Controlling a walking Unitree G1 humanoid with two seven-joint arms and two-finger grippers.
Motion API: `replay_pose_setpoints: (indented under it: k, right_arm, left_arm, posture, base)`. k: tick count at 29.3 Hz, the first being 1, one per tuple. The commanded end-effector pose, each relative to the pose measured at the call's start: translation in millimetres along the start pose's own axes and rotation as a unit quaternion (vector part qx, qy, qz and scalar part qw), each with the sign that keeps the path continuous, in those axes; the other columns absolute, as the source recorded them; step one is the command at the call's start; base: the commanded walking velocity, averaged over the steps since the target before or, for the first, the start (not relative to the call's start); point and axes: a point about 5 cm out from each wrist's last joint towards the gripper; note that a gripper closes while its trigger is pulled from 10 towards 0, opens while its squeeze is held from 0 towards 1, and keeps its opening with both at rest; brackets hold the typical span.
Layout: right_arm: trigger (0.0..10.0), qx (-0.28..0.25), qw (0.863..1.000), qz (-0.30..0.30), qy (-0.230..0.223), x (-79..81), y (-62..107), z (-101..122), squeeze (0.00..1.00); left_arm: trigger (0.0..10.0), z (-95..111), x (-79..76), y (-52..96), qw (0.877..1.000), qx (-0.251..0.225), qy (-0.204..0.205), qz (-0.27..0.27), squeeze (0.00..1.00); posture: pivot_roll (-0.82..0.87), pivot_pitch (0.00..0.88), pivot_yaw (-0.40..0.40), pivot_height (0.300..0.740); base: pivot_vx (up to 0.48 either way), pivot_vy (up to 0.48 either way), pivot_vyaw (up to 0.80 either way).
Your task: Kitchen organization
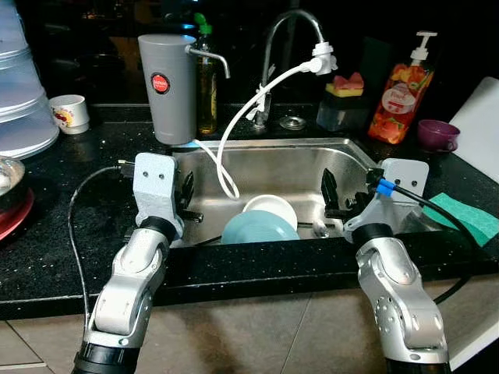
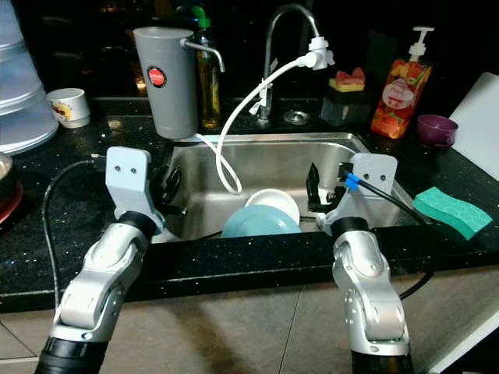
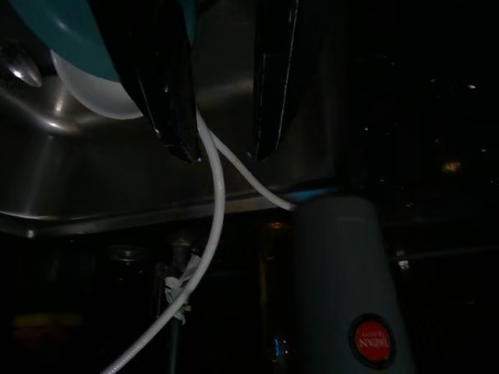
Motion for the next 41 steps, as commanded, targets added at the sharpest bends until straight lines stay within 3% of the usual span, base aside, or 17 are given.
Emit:
replay_pose_setpoints:
  k: [1,8,12,16,19,22,23,26,28,29,32,33,35,37,41]
  right_arm:
    - [10.0,-0.005,1.000,-0.004,0.002,-0.4,0.3,2.9,0.00]
    - [10.0,-0.012,1.000,-0.003,0.004,-0.9,-5.2,6.1,0.00]
    - [10.0,-0.018,1.000,-0.001,0.008,1.6,-5.0,8.6,0.00]
    - [10.0,-0.017,1.000,0.001,0.011,1.3,-3.1,7.7,0.00]
    - [10.0,-0.017,1.000,-0.002,0.011,-1.6,-5.9,7.6,0.00]
    - [10.0,-0.018,1.000,-0.002,0.010,-1.8,-6.9,8.0,0.00]
    - [10.0,-0.019,1.000,-0.002,0.009,-1.3,-8.3,8.6,0.00]
    - [10.0,-0.020,1.000,0.002,0.007,2.3,-10.7,7.4,0.00]
    - [10.0,-0.019,1.000,0.004,0.007,3.4,-9.7,7.2,0.00]
    - [10.0,-0.019,1.000,0.004,0.007,3.4,-9.7,7.2,0.00]
    - [10.0,-0.017,1.000,0.000,0.008,-0.3,-7.8,6.4,0.00]
    - [10.0,-0.017,1.000,0.000,0.008,-0.3,-7.8,6.4,0.00]
    - [10.0,-0.016,1.000,-0.002,0.008,-1.9,-7.8,5.3,0.00]
    - [10.0,-0.015,1.000,0.000,0.004,-0.1,-9.0,3.7,0.00]
    - [10.0,-0.015,1.000,0.004,0.002,2.8,-9.9,3.0,0.00]
  left_arm:
    - [10.0,0.0,10.6,-1.2,0.999,-0.001,-0.018,0.029,0.00]
    - [10.0,0.6,32.8,-6.8,0.996,0.006,-0.054,0.073,0.00]
    - [10.0,3.1,62.1,-8.3,0.989,0.005,-0.079,0.128,0.00]
    - [10.0,7.0,79.0,-9.1,0.981,0.001,-0.093,0.170,0.00]
    - [10.0,15.4,105.7,-10.4,0.963,-0.004,-0.129,0.235,0.00]
    - [10.0,17.5,114.9,-9.8,0.956,-0.003,-0.140,0.256,0.00]
    - [10.0,18.9,125.3,-8.5,0.949,0.001,-0.145,0.278,0.00]
    - [10.0,6.7,151.8,0.9,0.931,0.065,-0.167,0.318,0.00]
    - [10.0,-9.8,152.8,6.7,0.930,0.123,-0.199,0.284,0.00]
    - [10.0,-9.8,152.8,6.7,0.930,0.123,-0.199,0.284,0.00]
    - [10.0,-18.5,159.2,22.2,0.910,0.169,-0.287,0.248,0.00]
    - [10.0,-18.5,159.2,22.2,0.910,0.169,-0.287,0.248,0.00]
    - [10.0,-25.6,167.6,34.3,0.895,0.198,-0.317,0.245,0.00]
    - [10.0,-35.8,168.9,43.9,0.887,0.232,-0.338,0.212,0.00]
    - [10.0,-36.8,169.6,45.3,0.880,0.242,-0.358,0.197,0.00]
  posture:
    - [-0.01,0.118,-0.032,0.740]
    - [0.00,0.123,-0.026,0.740]
    - [-0.02,0.116,-0.025,0.740]
    - [-0.01,0.107,-0.027,0.740]
    - [0.00,0.101,-0.029,0.740]
    - [0.01,0.101,-0.029,0.740]
    - [0.01,0.103,-0.028,0.740]
    - [0.01,0.109,-0.023,0.740]
    - [0.01,0.110,-0.021,0.740]
    - [0.01,0.110,-0.021,0.740]
    - [0.02,0.116,-0.020,0.740]
    - [0.02,0.116,-0.020,0.740]
    - [0.03,0.119,-0.021,0.740]
    - [0.05,0.123,-0.024,0.740]
    - [0.05,0.123,-0.024,0.740]
  base:
    - [0.000,0.000,0.00]
    - [0.000,0.000,0.00]
    - [0.000,0.000,0.00]
    - [0.000,0.000,0.00]
    - [0.000,0.000,0.00]
    - [0.000,0.000,0.00]
    - [0.000,0.000,0.00]
    - [0.000,0.000,0.00]
    - [0.000,0.000,0.00]
    - [0.000,0.000,0.00]
    - [0.000,0.000,0.00]
    - [0.000,0.000,0.00]
    - [0.000,0.000,0.00]
    - [0.000,0.000,0.00]
    - [0.000,0.000,0.00]
Point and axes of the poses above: a point about 5 cm out from each wrist's last joint towards the gripper, its own y axis pointing back from the gripper into the wrist, its own z axis along the axis of the wrist's last joint, x = y × z, and after that the axes turned 1 degree about -y, right-handed
